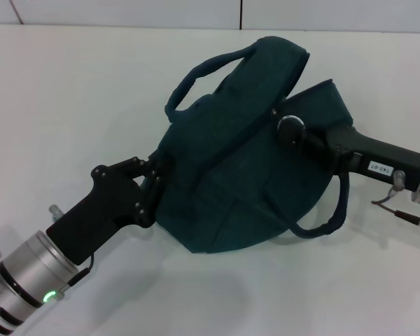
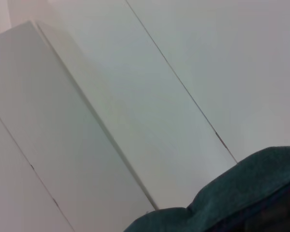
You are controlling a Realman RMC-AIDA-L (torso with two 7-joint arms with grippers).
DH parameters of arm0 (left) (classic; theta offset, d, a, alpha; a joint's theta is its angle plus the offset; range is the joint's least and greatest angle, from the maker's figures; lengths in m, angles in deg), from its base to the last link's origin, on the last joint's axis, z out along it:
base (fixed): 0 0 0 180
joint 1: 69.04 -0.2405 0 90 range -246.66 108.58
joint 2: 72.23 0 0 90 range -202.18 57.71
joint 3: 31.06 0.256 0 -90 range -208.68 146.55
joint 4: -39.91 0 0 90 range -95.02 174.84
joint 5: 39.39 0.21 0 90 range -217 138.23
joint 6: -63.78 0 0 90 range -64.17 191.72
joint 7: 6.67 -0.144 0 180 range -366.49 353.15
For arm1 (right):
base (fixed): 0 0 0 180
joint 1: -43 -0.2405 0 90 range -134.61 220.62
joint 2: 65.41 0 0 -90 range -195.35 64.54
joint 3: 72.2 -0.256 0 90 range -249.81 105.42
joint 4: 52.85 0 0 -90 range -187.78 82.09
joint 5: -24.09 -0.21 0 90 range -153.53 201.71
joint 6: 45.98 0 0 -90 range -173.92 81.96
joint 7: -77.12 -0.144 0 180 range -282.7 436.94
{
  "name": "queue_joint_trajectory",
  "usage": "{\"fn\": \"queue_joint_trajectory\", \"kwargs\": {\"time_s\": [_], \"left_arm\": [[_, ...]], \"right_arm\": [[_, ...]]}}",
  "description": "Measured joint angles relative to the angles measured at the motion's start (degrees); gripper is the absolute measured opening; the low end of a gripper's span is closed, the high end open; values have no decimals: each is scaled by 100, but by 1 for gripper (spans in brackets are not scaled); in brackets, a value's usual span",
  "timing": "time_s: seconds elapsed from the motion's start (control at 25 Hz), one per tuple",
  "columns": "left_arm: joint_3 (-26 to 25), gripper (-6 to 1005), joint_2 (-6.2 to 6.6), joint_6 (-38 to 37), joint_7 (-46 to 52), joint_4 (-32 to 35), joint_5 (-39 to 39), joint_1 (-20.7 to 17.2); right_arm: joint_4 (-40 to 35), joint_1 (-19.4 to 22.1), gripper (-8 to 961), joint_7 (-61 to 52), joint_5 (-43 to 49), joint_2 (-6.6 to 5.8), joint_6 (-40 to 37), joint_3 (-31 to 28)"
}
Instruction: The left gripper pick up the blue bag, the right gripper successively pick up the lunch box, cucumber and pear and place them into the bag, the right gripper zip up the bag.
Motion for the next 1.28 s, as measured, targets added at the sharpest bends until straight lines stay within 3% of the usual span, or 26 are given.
{"fn": "queue_joint_trajectory", "kwargs": {"time_s": [0.44, 0.96, 1.28], "left_arm": [[3, 133, 5, 0, 0, 0, 2, 13], [67, 171, 19, -138, -125, 0, 108, 5], [70, 194, 5, -969, -279, 0, 271, 43]], "right_arm": [[4, 477, 9, 603, -648, -26, -592, -31], [52, 418, 9, 807, -784, -24, -771, 54], [55, 297, 9, 809, -695, -31, -759, 230]]}}
